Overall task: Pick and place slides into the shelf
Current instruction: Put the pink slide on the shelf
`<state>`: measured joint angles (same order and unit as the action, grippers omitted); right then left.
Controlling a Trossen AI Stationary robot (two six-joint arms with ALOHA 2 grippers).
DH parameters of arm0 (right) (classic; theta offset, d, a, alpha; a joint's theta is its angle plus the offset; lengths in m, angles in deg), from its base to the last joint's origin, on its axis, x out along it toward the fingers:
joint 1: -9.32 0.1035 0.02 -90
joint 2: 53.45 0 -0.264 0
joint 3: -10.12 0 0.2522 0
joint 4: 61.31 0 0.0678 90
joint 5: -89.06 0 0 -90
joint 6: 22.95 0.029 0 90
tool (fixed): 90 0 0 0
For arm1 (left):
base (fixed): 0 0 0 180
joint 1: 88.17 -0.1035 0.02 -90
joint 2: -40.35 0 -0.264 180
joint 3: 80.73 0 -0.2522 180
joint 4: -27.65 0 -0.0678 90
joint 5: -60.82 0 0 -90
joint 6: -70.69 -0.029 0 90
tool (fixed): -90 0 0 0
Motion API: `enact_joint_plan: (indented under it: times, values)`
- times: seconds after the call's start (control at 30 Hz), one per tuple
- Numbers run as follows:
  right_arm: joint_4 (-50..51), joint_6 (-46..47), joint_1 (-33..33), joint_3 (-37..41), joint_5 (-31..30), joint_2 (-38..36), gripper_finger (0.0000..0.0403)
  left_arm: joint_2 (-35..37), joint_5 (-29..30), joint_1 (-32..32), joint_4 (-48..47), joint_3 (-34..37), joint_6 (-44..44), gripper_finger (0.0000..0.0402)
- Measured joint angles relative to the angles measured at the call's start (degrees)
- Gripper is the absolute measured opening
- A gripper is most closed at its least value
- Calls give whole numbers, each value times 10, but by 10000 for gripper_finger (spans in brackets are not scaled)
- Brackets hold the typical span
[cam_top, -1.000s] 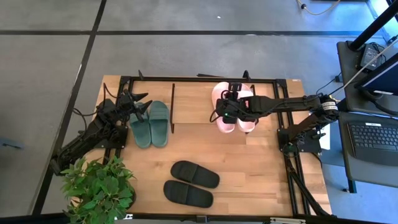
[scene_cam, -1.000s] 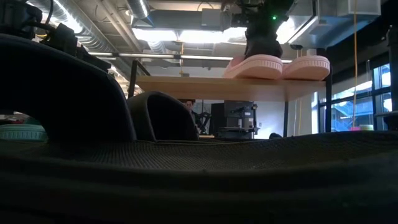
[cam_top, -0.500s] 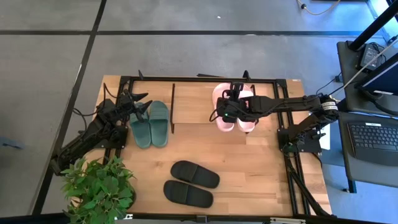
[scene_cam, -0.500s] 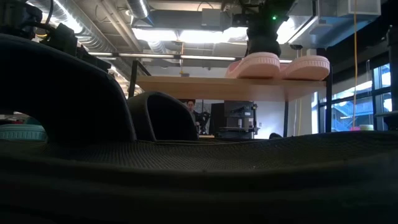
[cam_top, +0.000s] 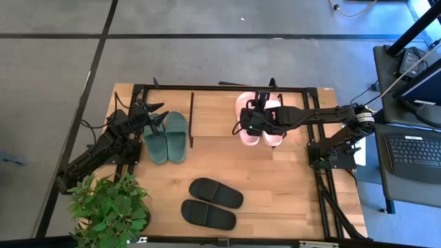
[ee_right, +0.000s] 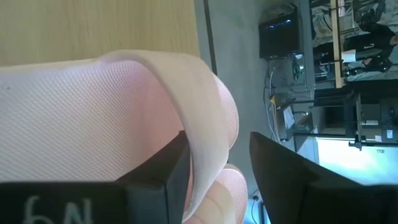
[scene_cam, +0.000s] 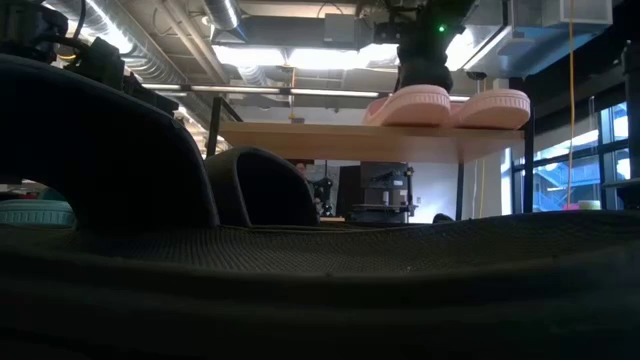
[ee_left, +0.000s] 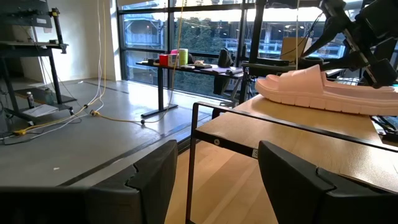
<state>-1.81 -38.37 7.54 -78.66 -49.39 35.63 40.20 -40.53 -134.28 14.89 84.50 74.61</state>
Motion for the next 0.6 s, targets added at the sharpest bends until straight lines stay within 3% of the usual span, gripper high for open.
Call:
enact_joint_plan:
  times: [0.37, 0.6]
  values:
    - [20, 0, 28, 0, -2, 0, 163, 0, 0, 0, 0, 0, 0, 216]
    - [52, 44, 28, 0, 40, 0, 152, 0, 0, 0, 0, 0, 0, 216]
